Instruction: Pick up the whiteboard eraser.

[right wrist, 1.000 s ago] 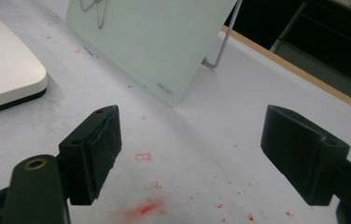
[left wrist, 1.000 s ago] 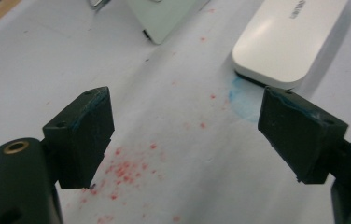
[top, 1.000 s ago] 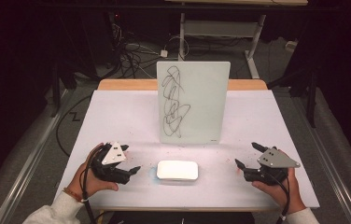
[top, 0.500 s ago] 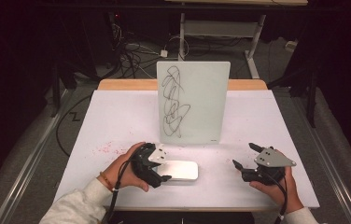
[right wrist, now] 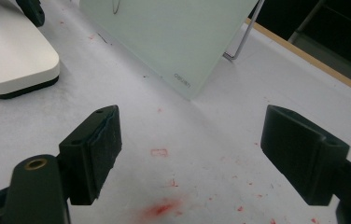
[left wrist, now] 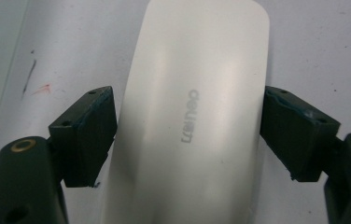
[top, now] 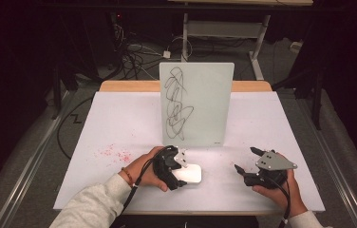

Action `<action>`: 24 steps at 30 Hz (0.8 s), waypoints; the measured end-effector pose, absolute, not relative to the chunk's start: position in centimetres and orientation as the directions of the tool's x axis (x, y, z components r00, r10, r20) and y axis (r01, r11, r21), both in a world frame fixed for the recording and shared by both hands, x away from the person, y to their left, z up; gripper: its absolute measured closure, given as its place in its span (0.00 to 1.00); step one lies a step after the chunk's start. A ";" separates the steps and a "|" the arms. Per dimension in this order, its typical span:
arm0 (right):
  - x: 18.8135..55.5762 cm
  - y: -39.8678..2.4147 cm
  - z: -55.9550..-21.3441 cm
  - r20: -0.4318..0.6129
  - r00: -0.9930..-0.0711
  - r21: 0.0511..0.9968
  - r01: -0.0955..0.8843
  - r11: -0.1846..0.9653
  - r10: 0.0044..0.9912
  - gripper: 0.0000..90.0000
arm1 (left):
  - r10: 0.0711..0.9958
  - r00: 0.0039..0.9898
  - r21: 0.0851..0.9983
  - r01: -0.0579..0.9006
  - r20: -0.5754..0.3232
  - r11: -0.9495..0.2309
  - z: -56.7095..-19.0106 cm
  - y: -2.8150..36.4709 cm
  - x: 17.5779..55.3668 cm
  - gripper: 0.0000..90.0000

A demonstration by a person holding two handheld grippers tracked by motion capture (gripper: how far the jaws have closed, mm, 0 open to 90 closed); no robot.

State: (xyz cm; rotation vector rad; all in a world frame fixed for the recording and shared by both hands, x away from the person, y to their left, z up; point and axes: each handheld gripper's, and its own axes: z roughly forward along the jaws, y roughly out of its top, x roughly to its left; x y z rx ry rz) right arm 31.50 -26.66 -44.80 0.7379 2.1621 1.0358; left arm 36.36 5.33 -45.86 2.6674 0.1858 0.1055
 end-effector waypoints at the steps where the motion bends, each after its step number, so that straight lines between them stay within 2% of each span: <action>1: 31.5 -26.7 -44.8 -0.291 -0.650 0.817 0.214 0.536 0.702 0.24 | 0.149 0.988 0.453 0.113 0.043 -0.884 -45.9 5.3 36.4 0.23; 15: 31.5 -26.7 -44.8 -0.292 -0.656 0.815 0.211 0.540 0.696 0.24 | 0.109 0.993 0.452 0.074 0.052 -0.889 -45.5 5.3 36.2 0.29; 24: 31.4 -26.8 -44.7 -0.292 -0.655 0.818 0.207 0.537 0.697 0.24 | 0.150 0.981 0.494 0.071 0.123 -0.866 -44.5 6.0 35.9 0.32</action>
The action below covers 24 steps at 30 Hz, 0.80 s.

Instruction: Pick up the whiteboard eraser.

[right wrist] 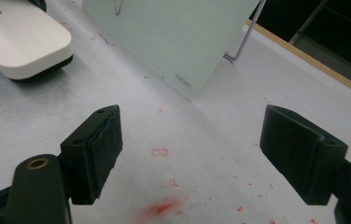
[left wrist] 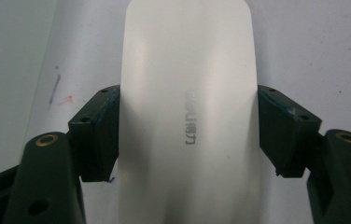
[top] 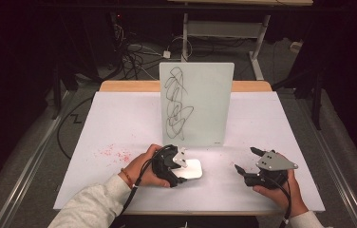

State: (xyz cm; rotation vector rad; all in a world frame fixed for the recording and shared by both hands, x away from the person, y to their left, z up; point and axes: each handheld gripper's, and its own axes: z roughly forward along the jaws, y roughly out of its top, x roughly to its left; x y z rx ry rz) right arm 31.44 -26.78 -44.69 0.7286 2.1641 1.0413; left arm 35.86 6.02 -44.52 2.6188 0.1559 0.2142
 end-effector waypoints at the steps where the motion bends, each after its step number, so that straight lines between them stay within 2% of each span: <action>1: 31.4 -26.8 -44.7 -0.292 -0.654 0.819 0.207 0.535 0.698 0.24 | 0.150 0.981 0.494 0.071 0.123 -0.866 -44.5 6.0 35.9 0.32; 10: 31.4 -26.9 -44.6 -0.297 -0.646 0.821 0.203 0.533 0.704 0.24 | 0.240 0.952 0.570 0.093 0.188 -0.817 -43.2 8.0 35.5 0.32; 24: 32.1 -27.0 -44.2 -0.294 -0.633 0.835 0.194 0.515 0.716 0.24 | 0.353 0.911 0.630 0.147 0.215 -0.763 -42.4 10.5 35.7 0.32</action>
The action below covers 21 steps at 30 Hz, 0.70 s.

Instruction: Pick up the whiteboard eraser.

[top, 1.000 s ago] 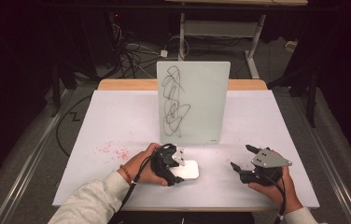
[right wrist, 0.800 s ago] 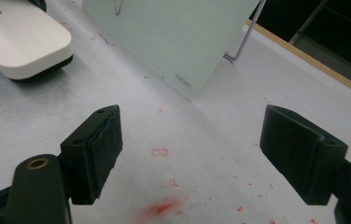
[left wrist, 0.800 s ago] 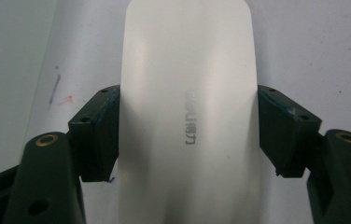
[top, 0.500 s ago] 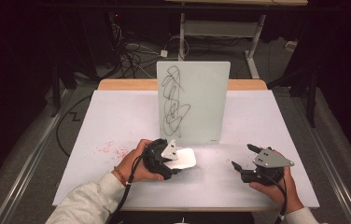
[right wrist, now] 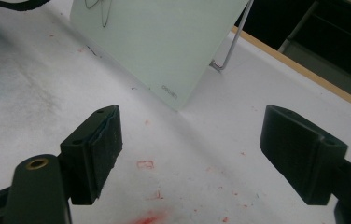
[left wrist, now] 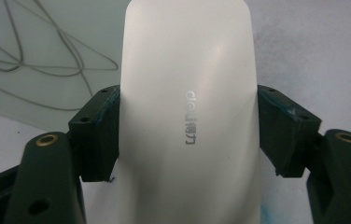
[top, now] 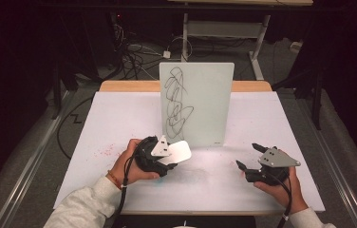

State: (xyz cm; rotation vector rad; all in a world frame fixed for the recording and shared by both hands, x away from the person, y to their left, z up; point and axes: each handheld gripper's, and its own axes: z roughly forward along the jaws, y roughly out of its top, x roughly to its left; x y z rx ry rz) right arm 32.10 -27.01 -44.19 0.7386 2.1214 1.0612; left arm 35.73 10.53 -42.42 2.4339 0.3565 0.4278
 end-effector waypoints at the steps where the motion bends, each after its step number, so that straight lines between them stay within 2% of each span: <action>1: 32.2 -27.0 -44.2 -0.298 -0.635 0.834 0.191 0.518 0.713 0.24 | 0.361 0.907 0.634 0.151 0.216 -0.759 -42.4 10.7 35.7 0.32; 21: 32.8 -26.7 -44.1 -0.299 -0.632 0.840 0.182 0.512 0.715 0.24 | 0.484 0.838 0.716 0.175 0.253 -0.676 -41.3 12.6 35.6 0.32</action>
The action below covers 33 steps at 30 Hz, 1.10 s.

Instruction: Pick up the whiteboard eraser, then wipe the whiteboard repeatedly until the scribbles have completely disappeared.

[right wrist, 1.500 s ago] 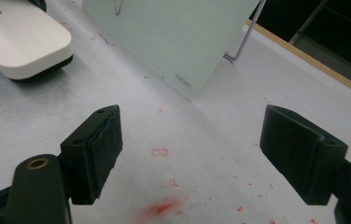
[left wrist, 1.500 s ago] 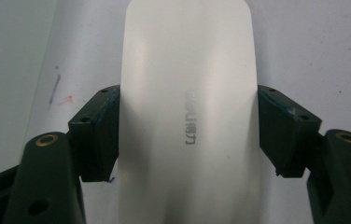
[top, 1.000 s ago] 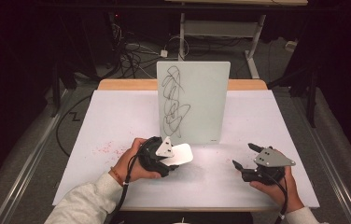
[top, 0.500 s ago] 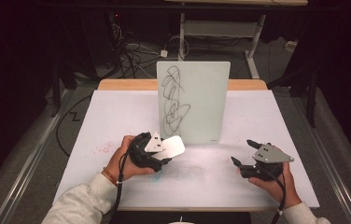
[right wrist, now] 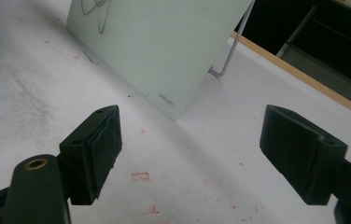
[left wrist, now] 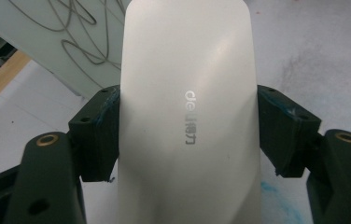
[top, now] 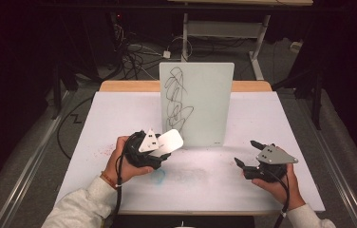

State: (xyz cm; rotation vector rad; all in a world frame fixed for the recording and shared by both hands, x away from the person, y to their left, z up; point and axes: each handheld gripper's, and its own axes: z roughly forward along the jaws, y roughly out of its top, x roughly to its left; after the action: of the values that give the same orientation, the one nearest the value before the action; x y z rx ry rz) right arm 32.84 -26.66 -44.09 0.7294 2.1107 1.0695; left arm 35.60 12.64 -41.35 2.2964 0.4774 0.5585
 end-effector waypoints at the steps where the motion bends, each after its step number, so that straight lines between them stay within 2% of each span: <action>1: 32.8 -26.7 -44.1 -0.299 -0.630 0.840 0.182 0.511 0.716 0.24 | 0.487 0.834 0.718 0.172 0.258 -0.674 -41.3 12.6 35.6 0.32; 8: 32.8 -26.6 -44.0 -0.297 -0.628 0.842 0.183 0.508 0.719 0.24 | 0.518 0.806 0.736 0.160 0.287 -0.658 -40.4 12.8 35.5 0.32; 16: 32.8 -26.7 -44.0 -0.299 -0.624 0.844 0.181 0.505 0.722 0.24 | 0.587 0.730 0.782 0.118 0.349 -0.612 -37.6 12.8 36.1 0.32; 22: 32.7 -26.6 -44.2 -0.299 -0.625 0.842 0.183 0.508 0.721 0.24 | 0.631 0.651 0.797 0.064 0.422 -0.600 -34.6 12.2 37.8 0.32; 33: 32.7 -26.4 -44.4 -0.301 -0.625 0.839 0.186 0.512 0.720 0.24 | 0.712 0.532 0.829 0.032 0.459 -0.558 -32.1 10.4 40.6 0.32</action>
State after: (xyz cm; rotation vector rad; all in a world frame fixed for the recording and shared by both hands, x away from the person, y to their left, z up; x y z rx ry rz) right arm 32.67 -26.44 -44.35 0.7370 2.1065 1.0623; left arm 40.64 10.35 -32.11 1.9593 0.6045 1.0618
